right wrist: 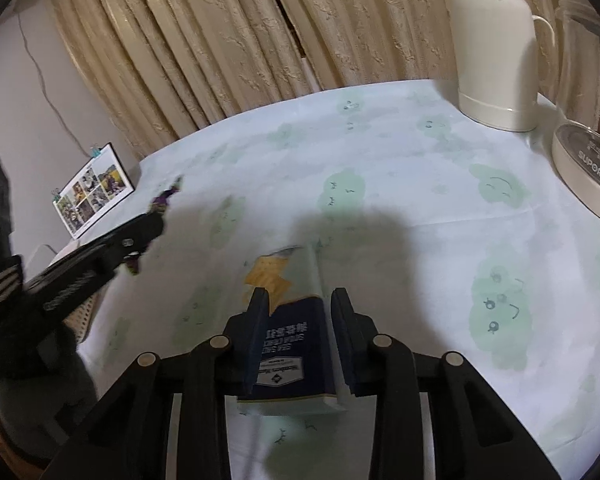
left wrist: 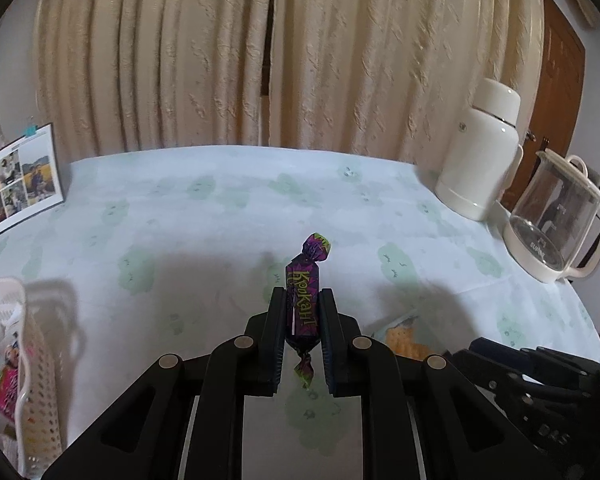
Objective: Organize snacks
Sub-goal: 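Lift the purple candy toward the basket with the left gripper while the right gripper lifts the cracker box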
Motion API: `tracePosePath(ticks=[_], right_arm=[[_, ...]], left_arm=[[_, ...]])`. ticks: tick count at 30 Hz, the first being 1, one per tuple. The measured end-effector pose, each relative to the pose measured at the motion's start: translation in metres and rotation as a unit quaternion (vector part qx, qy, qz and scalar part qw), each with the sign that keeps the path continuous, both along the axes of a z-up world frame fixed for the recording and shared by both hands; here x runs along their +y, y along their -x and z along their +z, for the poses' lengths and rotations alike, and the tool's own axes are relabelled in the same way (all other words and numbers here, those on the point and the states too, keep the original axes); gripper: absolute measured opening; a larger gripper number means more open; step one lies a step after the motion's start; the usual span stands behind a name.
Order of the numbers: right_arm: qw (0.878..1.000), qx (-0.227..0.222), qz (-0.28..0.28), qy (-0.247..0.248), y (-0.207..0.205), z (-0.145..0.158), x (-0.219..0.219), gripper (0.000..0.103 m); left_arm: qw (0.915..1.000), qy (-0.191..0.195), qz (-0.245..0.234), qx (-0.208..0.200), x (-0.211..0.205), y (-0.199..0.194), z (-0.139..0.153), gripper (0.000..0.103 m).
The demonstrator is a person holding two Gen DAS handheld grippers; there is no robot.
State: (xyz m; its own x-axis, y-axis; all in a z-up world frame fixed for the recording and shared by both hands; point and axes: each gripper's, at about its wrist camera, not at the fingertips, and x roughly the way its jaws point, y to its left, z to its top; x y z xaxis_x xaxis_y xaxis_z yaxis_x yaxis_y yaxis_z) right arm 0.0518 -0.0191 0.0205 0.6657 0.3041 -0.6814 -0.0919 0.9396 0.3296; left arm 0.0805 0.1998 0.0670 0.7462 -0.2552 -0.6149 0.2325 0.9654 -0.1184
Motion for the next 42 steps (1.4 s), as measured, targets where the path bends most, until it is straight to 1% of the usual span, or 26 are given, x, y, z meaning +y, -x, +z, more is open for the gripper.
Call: tracePosePath(ticks=[2, 4, 5, 6, 9, 11, 14, 17, 18, 19, 23, 25, 28, 32, 35, 42], right_arm=[[1.000, 0.002, 0.005, -0.003, -0.001, -0.001, 0.000, 0.040], [1.000, 0.005, 0.013, -0.014, -0.001, -0.003, 0.002, 0.062], [1.000, 0.006, 0.016, -0.016, -0.001, -0.004, 0.003, 0.066], [1.000, 0.007, 0.019, -0.010, -0.002, -0.005, 0.006, 0.068], [0.999, 0.011, 0.028, 0.024, -0.004, -0.010, 0.016, 0.068], [0.997, 0.019, 0.036, 0.060, -0.007, -0.016, 0.026, 0.068], [0.993, 0.019, 0.044, 0.107, -0.008, -0.019, 0.039, 0.066], [0.990, 0.019, 0.045, 0.136, -0.009, -0.020, 0.043, 0.058], [0.989, 0.019, 0.043, 0.141, -0.008, -0.020, 0.043, 0.050], [0.989, 0.018, 0.039, 0.143, -0.008, -0.020, 0.041, 0.048], [0.992, 0.016, 0.032, 0.122, -0.006, -0.019, 0.034, 0.047], [0.994, 0.016, 0.030, 0.100, -0.006, -0.018, 0.029, 0.047], [0.998, 0.016, 0.032, 0.052, -0.006, -0.015, 0.019, 0.047], [0.999, 0.011, 0.035, 0.016, -0.003, -0.012, 0.015, 0.047], [0.999, 0.005, 0.040, 0.005, -0.002, -0.010, 0.015, 0.047], [0.999, -0.005, 0.045, 0.000, 0.003, -0.008, 0.019, 0.047]], left_arm=[[1.0000, -0.001, 0.007, -0.004, 0.004, 0.005, 0.002, 0.016], [0.9999, -0.002, 0.011, -0.008, 0.007, 0.009, 0.003, 0.016], [0.9999, -0.001, 0.012, -0.010, 0.009, 0.011, 0.004, 0.017], [0.9998, 0.001, 0.013, -0.012, 0.010, 0.013, 0.005, 0.017], [0.9997, 0.005, 0.019, -0.016, 0.016, 0.017, 0.007, 0.017], [0.9995, 0.007, 0.023, -0.020, 0.019, 0.020, 0.009, 0.017], [0.9993, 0.006, 0.027, -0.026, 0.022, 0.025, 0.011, 0.017], [0.9991, 0.007, 0.029, -0.030, 0.024, 0.028, 0.014, 0.017], [0.9990, 0.008, 0.029, -0.032, 0.025, 0.030, 0.014, 0.017], [0.9990, 0.008, 0.030, -0.032, 0.026, 0.030, 0.015, 0.017], [0.9986, 0.011, 0.036, -0.037, 0.032, 0.034, 0.018, 0.017], [0.9983, 0.013, 0.040, -0.040, 0.036, 0.037, 0.020, 0.017], [0.9977, 0.017, 0.049, -0.045, 0.045, 0.041, 0.024, 0.017], [0.9965, 0.022, 0.063, -0.051, 0.059, 0.046, 0.028, 0.017], [0.9949, 0.022, 0.079, -0.059, 0.072, 0.051, 0.032, 0.017], [0.9895, 0.029, 0.122, -0.072, 0.113, 0.063, 0.041, 0.017]])
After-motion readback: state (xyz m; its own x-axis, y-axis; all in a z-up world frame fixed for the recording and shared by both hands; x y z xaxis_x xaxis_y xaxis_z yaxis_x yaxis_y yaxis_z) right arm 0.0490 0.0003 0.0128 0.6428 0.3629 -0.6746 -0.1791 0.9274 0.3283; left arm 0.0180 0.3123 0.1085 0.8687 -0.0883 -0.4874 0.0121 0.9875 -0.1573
